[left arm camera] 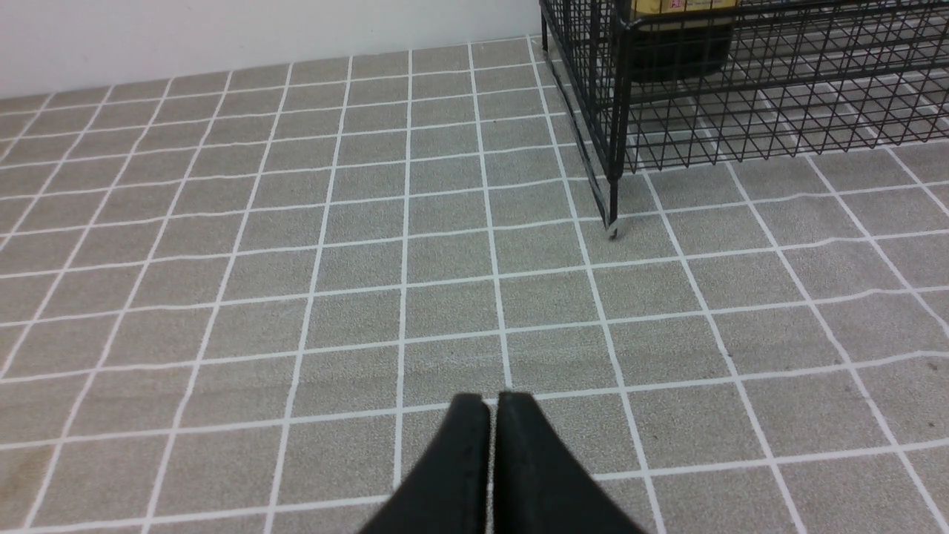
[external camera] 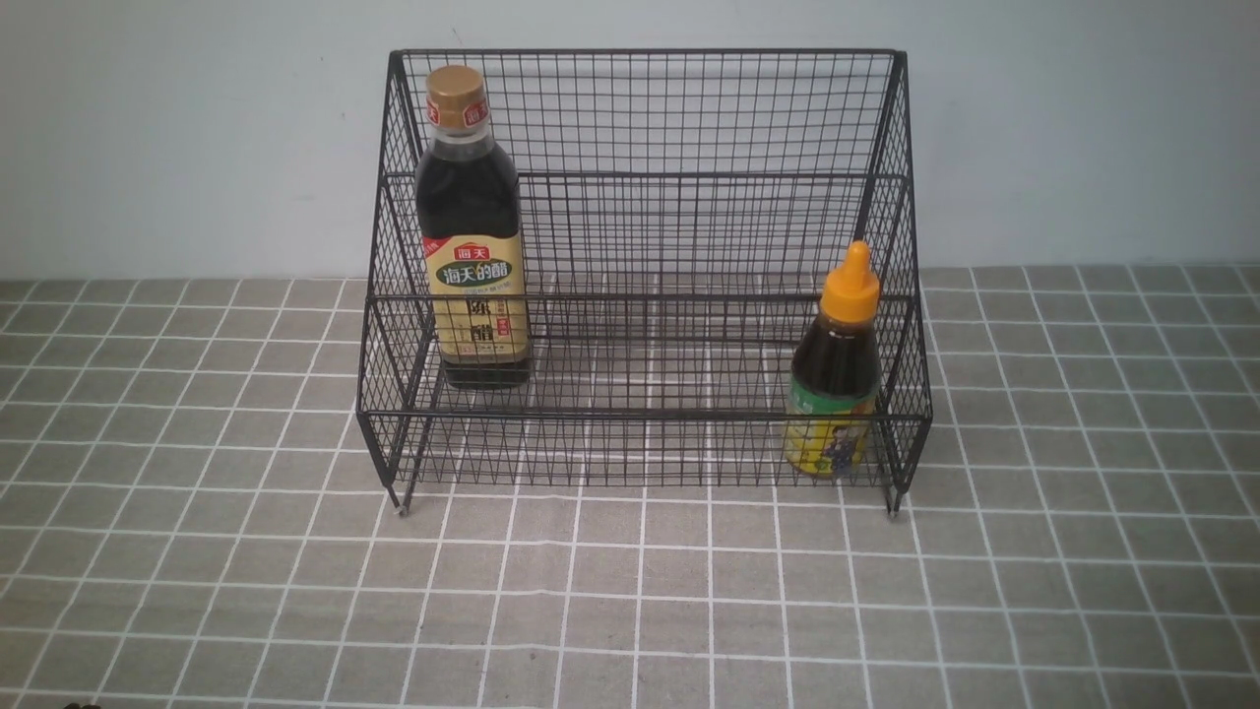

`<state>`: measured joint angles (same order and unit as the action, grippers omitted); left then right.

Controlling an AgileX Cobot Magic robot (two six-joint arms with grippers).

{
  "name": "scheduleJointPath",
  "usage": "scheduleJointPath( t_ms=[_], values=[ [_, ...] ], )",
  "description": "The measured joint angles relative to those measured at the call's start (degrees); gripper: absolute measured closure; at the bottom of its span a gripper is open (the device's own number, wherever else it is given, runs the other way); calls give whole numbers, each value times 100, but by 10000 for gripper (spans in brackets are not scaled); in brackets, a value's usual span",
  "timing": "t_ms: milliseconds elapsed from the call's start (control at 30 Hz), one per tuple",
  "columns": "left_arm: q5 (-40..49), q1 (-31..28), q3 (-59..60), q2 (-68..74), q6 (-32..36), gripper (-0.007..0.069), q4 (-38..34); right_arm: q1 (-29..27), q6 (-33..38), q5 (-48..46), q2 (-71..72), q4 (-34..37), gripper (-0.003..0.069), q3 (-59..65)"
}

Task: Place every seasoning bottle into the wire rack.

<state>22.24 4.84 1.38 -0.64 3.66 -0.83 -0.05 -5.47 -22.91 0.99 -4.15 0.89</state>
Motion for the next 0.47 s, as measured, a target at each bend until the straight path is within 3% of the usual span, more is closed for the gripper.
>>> scheduleJointPath(
  t_ms=[467],
  values=[
    [0,0,0,0,0,631,0,0,41,2,0,0,671,0]
  ],
)
